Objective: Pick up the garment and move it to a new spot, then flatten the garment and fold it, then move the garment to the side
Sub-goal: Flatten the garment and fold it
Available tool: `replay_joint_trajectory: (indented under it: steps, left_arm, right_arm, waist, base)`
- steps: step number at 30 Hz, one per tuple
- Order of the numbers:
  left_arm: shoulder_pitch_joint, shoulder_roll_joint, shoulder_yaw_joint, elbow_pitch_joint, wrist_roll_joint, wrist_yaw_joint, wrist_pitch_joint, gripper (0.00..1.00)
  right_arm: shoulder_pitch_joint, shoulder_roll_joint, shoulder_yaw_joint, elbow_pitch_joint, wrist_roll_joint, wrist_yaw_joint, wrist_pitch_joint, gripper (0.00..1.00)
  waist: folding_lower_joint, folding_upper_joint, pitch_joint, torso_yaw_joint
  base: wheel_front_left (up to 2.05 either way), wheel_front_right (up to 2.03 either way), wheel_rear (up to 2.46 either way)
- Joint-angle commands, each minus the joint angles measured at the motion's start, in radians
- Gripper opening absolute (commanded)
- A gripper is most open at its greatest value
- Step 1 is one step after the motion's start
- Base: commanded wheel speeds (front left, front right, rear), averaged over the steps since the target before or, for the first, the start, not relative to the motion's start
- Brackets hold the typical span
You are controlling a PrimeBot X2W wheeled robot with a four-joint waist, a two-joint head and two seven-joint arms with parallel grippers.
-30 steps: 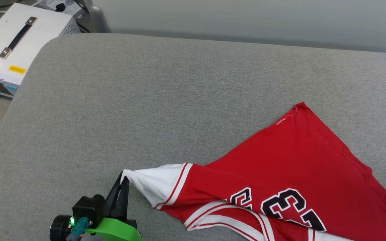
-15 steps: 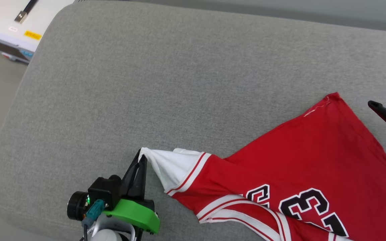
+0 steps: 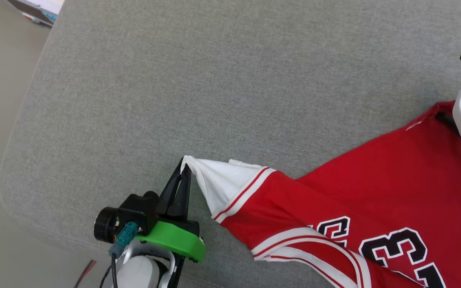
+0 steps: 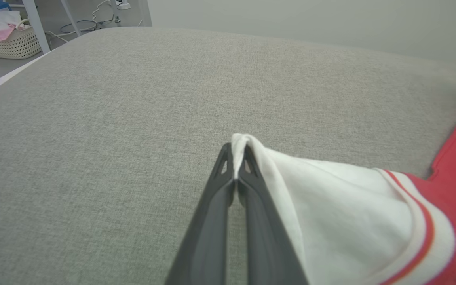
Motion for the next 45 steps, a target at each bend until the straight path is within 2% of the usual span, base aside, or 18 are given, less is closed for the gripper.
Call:
replay_joint_trajectory:
  steps: [1,5,6,7,8,17,27,36,45]
  left_arm:
    - [-0.019,-0.008,0.005,-0.004,0.009,-0.008,-0.007,0.00]
    - [-0.021,-0.014,0.012,-0.003,0.014,-0.010,-0.007,0.00]
    - [-0.020,-0.015,0.016,-0.003,0.015,-0.010,-0.007,0.00]
    - [-0.020,-0.016,0.019,-0.002,0.016,-0.010,-0.007,0.00]
    - [-0.018,-0.017,0.022,0.000,0.018,-0.012,-0.007,0.00]
    - [-0.003,-0.008,0.047,0.006,0.042,-0.020,-0.007,0.00]
    - [-0.031,0.058,0.081,-0.024,0.057,-0.038,-0.006,0.00]
    - [-0.197,0.128,0.096,-0.085,0.045,-0.068,0.048,0.00]
    - [-0.407,0.186,0.090,-0.151,0.045,-0.086,0.119,0.00]
  right_arm:
    - [0.007,0.003,0.042,0.039,-0.006,-0.001,0.007,1.00]
    - [0.006,-0.001,0.110,0.085,0.029,-0.001,0.012,1.00]
    - [0.000,0.001,0.124,0.088,0.037,-0.001,-0.001,0.45]
    - [-0.006,0.001,0.135,0.091,0.040,-0.001,-0.015,0.15]
    - [-0.014,0.002,0.147,0.094,0.045,-0.001,-0.027,0.00]
    - [-0.065,0.017,0.164,0.103,0.113,-0.001,-0.200,0.00]
    - [-0.043,-0.021,0.158,0.040,0.177,-0.001,-0.400,0.00]
    - [-0.024,-0.030,0.086,-0.046,0.203,-0.001,-0.545,0.00]
    - [-0.042,-0.032,-0.015,-0.119,0.173,-0.001,-0.610,0.00]
  waist:
    - [-0.0001,0.0000,0.024,0.019]
    - [-0.0001,0.0000,0.026,0.017]
    - [-0.0001,0.0000,0.025,0.013]
    - [-0.0001,0.0000,0.022,0.010]
    - [-0.0001,0.0000,0.017,0.005]
    - [-0.0001,0.0000,-0.077,-0.040]
    - [-0.0001,0.0000,-0.225,-0.121]
    - [-0.0001,0.0000,-0.322,-0.194]
    - [-0.0001,0.0000,-0.347,-0.244]
  base:
    - [0.00,0.00,0.00]
    - [0.00,0.00,0.00]
    - [0.00,0.00,0.00]
    - [0.00,0.00,0.00]
    - [0.00,0.00,0.00]
    - [0.00,0.00,0.00]
    - [0.00,0.00,0.00]
    - [0.00,0.00,0.00]
    - [0.00,0.00,0.00]
